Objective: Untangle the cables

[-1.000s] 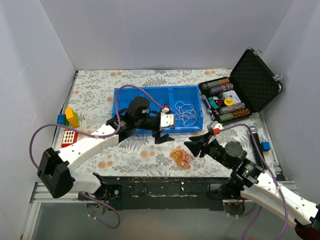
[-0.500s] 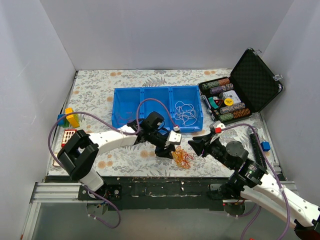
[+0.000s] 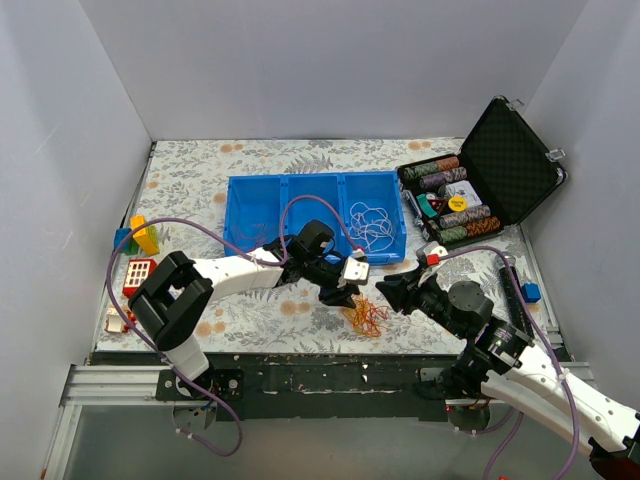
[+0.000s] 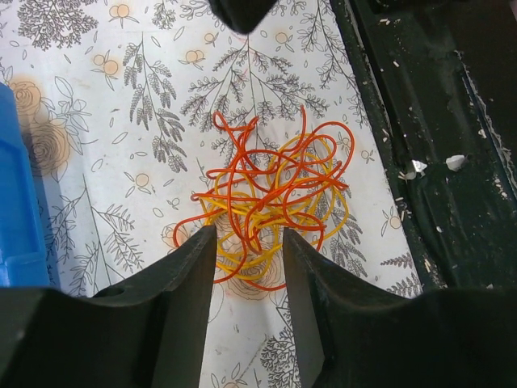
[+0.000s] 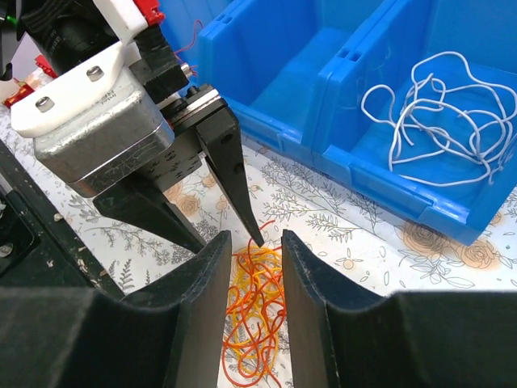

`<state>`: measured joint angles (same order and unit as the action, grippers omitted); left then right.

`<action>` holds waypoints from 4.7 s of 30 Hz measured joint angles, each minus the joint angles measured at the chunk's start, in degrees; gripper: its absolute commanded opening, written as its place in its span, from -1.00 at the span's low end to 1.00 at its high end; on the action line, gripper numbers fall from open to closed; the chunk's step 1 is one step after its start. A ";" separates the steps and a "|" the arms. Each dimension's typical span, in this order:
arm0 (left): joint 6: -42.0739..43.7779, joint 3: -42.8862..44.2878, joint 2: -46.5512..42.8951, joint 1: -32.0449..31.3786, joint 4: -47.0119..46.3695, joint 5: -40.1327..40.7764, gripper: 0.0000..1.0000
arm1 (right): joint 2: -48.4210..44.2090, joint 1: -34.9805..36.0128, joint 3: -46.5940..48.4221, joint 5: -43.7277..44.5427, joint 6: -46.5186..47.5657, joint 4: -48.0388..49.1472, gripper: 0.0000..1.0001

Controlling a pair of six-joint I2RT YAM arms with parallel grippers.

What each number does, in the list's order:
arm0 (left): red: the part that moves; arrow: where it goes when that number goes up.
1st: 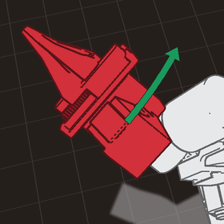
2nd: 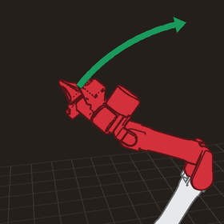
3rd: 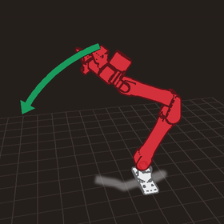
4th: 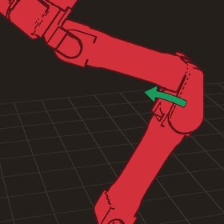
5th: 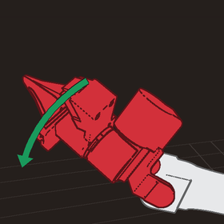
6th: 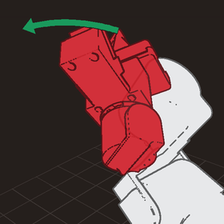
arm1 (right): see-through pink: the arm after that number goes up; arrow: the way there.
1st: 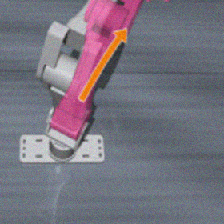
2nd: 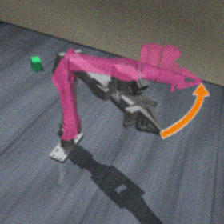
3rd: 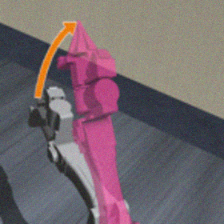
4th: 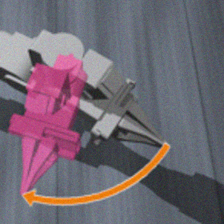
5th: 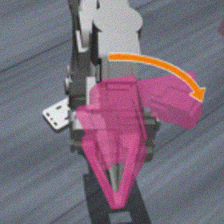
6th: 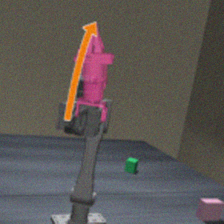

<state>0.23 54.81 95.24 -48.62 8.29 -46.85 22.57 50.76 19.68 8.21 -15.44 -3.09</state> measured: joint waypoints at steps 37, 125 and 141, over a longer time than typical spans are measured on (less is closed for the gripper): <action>-4.22 1.22 -17.14 -0.63 1.97 3.89 -1.00 | 5.95 0.00 -3.65 -4.52 0.63 8.74 0.56; 20.52 29.55 -27.02 5.99 -40.37 62.36 -1.00 | 32.57 0.00 -11.15 -17.64 -0.66 34.12 0.04; 3.93 28.04 -24.48 20.44 -36.57 65.00 -1.00 | 30.95 0.00 -12.07 -17.57 -0.68 32.98 0.01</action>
<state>4.16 82.85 70.76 -28.18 -28.27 18.15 53.52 50.76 7.62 -9.37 -16.12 29.89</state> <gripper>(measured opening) 0.019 0.511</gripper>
